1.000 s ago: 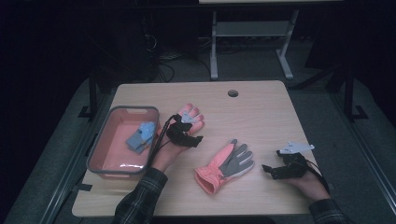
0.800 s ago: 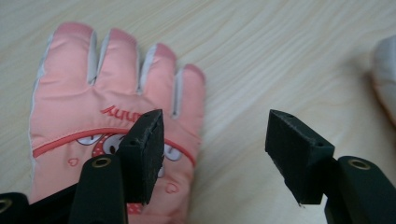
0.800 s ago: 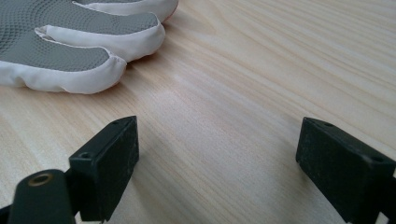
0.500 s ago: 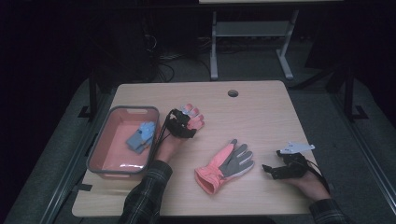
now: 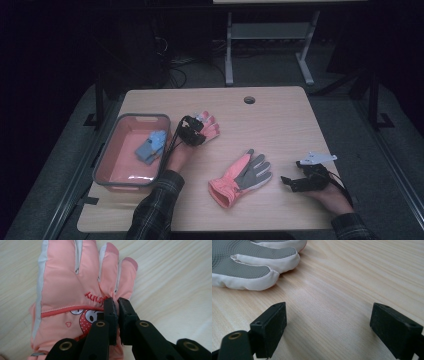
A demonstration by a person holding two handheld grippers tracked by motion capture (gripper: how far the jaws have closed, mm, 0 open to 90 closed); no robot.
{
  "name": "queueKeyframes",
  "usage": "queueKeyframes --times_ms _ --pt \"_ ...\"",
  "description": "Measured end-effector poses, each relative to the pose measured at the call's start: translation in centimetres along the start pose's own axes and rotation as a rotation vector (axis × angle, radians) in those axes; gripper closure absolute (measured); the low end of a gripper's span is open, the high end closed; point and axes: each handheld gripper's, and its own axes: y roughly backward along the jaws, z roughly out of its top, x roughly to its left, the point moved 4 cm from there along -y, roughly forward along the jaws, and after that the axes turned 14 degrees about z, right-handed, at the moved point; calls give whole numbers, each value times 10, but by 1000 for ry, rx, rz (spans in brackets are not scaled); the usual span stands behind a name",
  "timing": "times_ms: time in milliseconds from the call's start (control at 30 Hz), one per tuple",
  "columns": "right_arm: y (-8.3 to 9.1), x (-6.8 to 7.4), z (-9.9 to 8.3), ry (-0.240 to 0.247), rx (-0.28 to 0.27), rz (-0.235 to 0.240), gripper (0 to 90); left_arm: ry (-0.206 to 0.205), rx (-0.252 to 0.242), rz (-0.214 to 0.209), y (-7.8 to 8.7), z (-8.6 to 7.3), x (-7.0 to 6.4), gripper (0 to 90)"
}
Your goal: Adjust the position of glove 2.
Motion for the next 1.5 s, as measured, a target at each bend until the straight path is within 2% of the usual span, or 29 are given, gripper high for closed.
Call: queueKeyframes --times_ms 33,67,100,200,300,333,367,467,533,633,767,833,933,1000,1100,1167,1367,1500 --pt "0 0 0 0 0 0 135 9 -15 -22 3 2 -2 855" --pt "0 0 0 0 0 0 135 9 -15 -22 3 2 -2 856" --pt "0 0 0 -1 1 -2 135 3 -26 -58 11 5 -9 856" --pt "0 0 0 0 3 -4 135 -4 -44 -102 17 10 -24 854" --pt "0 0 0 0 3 -3 135 -43 -43 -144 20 12 -40 852" --pt "0 0 0 0 2 -3 135 -43 -43 -144 20 12 -40 848" --pt "0 0 0 0 2 -3 135 -66 -46 -163 20 13 -50 840" --pt "0 0 0 1 2 -2 135 -95 -50 -176 22 15 -57 769" --pt "0 0 0 -1 2 -3 135 -100 -69 -186 27 18 -55 722" --pt "0 0 0 -1 2 -2 135 -117 -102 -170 36 21 -47 637" --pt "0 0 0 0 3 -3 135 -139 -119 -114 43 23 -31 563" --pt "0 0 0 0 3 -4 134 -143 -102 -93 41 21 -23 542" --pt "0 0 0 0 3 -4 135 -129 -71 -87 30 16 -17 519" --pt "0 0 0 0 3 -4 135 -130 -47 -97 22 13 -18 502" --pt "0 0 0 0 3 -3 135 -151 -1 -81 11 7 -19 489" --pt "0 0 0 -1 2 -3 134 -144 3 -91 8 5 -17 514" --pt "0 0 0 0 2 -1 135 -136 19 -104 9 5 -16 782" --pt "0 0 0 0 0 1 135 -120 19 -112 13 7 -15 851"
